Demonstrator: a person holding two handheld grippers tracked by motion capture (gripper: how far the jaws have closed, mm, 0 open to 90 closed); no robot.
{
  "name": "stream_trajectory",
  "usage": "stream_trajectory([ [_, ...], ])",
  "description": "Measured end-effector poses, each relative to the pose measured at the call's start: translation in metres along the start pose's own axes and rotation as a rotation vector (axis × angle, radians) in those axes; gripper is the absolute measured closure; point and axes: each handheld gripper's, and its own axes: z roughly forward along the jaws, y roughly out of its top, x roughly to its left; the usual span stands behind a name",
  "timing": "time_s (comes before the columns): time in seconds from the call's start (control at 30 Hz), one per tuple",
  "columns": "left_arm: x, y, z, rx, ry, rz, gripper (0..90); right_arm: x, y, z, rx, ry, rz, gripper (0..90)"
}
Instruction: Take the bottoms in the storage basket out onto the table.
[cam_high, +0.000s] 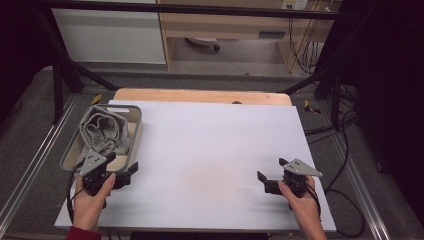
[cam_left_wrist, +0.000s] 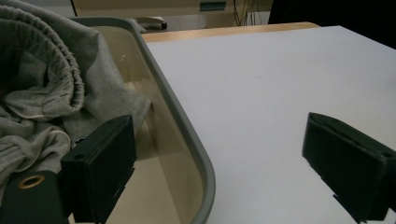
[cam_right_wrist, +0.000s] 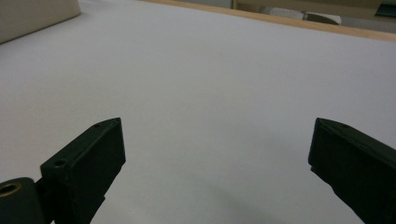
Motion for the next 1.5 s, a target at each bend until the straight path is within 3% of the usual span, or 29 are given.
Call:
stream_trajectory([
  [0.1, 0.001, 0.0, -0.001, -0.008, -0.004, -0.013, 9.7, 0.004, -0.001, 0.003, 0.036, 0.0, -0.014, 3.3],
  [0.33, -0.002, 0.003, -0.003, -0.024, 0.004, -0.017, 9.7, 0.011, 0.0, 0.003, 0.042, 0.007, -0.061, 3.1],
  [0.37, -0.003, 0.005, -0.004, -0.028, 0.005, -0.002, 9.6, 0.012, 0.001, 0.003, 0.042, 0.008, -0.061, 3.1],
  [0.43, -0.002, 0.017, -0.007, -0.048, -0.016, -0.009, 8.0, 0.012, 0.001, 0.003, 0.035, 0.012, -0.065, 3.1],
  [0.57, 0.002, 0.032, -0.011, -0.019, 0.0, 0.019, 7.5, 0.013, 0.002, 0.003, 0.029, 0.021, -0.07, 3.0],
  [0.73, 0.007, 0.038, -0.01, -0.004, -0.019, 0.008, 7.5, 0.012, 0.002, 0.004, 0.029, 0.021, -0.073, 3.0],
  [0.9, 0.009, 0.047, -0.012, -0.003, 0.004, 0.036, 9.2, 0.016, 0.003, 0.005, 0.028, 0.011, -0.109, 3.0],
  [0.97, 0.011, 0.057, -0.016, -0.005, 0.026, 0.05, 9.2, 0.016, 0.004, 0.004, 0.018, 0.007, -0.106, 3.0],
  [1.23, 0.016, 0.081, -0.02, 0.005, 0.051, 0.092, 9.7, 0.014, 0.004, 0.003, 0.017, -0.008, -0.09, 2.8],
  [1.5, 0.033, 0.105, -0.021, 0.012, 0.095, 0.103, 9.7, 0.014, 0.004, 0.004, 0.019, -0.014, -0.095, 2.8],
])
